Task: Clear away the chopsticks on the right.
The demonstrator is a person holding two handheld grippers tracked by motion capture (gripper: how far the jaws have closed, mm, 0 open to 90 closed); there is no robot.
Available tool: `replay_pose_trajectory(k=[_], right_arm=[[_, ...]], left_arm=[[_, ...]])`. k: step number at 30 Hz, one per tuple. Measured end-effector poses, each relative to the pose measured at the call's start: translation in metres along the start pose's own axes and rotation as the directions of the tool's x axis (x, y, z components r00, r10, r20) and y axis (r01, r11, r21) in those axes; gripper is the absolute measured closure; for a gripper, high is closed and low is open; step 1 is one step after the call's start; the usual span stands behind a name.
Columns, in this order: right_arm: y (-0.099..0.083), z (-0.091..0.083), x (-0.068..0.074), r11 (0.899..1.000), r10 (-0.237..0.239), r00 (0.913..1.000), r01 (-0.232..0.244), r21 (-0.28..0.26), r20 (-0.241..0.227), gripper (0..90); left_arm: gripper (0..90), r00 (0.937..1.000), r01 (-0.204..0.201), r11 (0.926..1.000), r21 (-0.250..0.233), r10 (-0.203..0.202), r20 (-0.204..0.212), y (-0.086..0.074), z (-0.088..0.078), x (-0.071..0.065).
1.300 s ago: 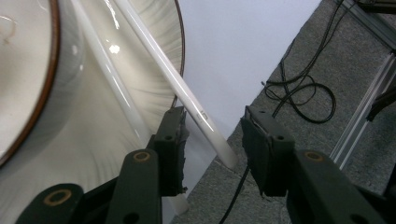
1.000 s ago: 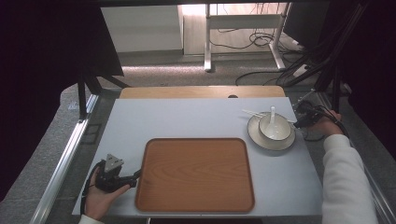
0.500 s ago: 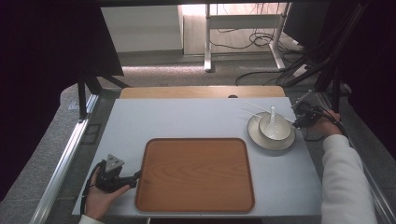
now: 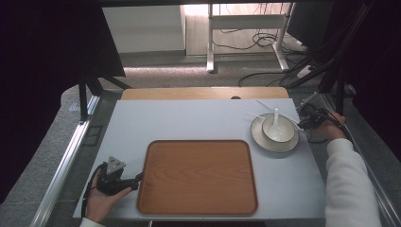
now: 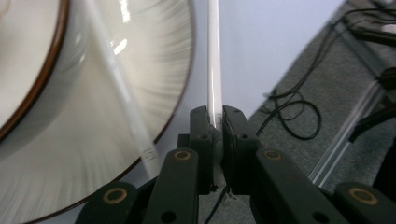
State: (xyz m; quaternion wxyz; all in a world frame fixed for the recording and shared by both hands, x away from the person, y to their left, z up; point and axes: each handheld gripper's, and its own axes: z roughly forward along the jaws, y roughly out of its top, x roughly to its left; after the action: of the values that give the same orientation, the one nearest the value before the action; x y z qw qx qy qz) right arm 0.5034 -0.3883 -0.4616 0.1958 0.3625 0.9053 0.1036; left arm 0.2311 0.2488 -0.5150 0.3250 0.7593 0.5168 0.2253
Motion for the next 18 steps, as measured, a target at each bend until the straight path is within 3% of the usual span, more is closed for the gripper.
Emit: replay_pose_trajectory(k=[4,14,18], right_arm=[[-0.002,-0.008,-0.004,0.999,0.044,0.9984,-0.043,-0.019,0.035,83.9],[-0.012,-0.039,-0.004,0.987,0.141,0.9898,-0.139,-0.086,0.021,84.2],[-0.019,-0.062,0.005,0.971,0.169,0.9855,-0.165,-0.175,0.009,84.2]], left_arm=[[18.1,1.0,-0.001,1.0,-0.001,0.001,0.001,0.0,0.0,0.0],[18.1,0.9999,-0.002,0.9999,-0.016,0.003,0.011,0.002,-0.001,0.001],[18.1,0.9999,-0.009,0.9993,-0.036,0.009,0.012,0.006,-0.002,0.0]])
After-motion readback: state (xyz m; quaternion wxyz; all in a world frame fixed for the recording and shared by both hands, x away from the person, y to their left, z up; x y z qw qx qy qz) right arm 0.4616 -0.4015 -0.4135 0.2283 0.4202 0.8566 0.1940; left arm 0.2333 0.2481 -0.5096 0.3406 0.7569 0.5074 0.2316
